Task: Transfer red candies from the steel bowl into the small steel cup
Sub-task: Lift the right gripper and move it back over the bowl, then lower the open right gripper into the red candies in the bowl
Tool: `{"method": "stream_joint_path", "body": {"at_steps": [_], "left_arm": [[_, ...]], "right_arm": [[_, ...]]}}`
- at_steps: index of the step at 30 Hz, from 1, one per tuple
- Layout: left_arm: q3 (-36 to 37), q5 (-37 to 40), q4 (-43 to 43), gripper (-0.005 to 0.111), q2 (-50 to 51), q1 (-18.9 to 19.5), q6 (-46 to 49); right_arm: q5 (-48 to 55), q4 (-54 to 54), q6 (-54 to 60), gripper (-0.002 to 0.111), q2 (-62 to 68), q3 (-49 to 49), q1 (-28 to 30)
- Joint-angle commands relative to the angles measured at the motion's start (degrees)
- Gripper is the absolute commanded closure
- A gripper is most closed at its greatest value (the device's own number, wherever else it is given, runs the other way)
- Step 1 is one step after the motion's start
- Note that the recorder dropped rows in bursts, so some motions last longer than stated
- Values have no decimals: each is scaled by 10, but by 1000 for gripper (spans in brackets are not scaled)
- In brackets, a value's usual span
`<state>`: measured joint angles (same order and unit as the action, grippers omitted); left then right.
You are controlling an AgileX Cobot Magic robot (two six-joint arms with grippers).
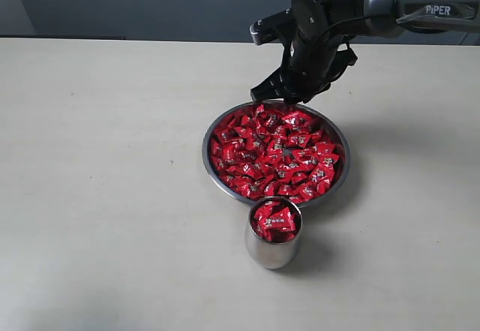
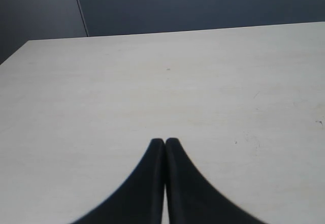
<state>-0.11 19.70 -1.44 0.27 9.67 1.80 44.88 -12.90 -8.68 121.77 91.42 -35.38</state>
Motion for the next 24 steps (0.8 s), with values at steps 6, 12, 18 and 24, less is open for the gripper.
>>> {"method": "stream_joint_path", "body": {"at_steps": [6,12,18,24], "left_arm": [[1,-6,-1,106,-3,1,-1],[1,-6,-1,106,-3,1,-1],[1,-6,-1,106,-3,1,-1],[1,-6,-1,106,-3,1,-1]], "right_arm": [[41,55,6,78,13,3,34],[25,111,47,78,13,3,34],[-5,136,67,78,18,3,34],[-18,129,68,78,33,3,34]]}}
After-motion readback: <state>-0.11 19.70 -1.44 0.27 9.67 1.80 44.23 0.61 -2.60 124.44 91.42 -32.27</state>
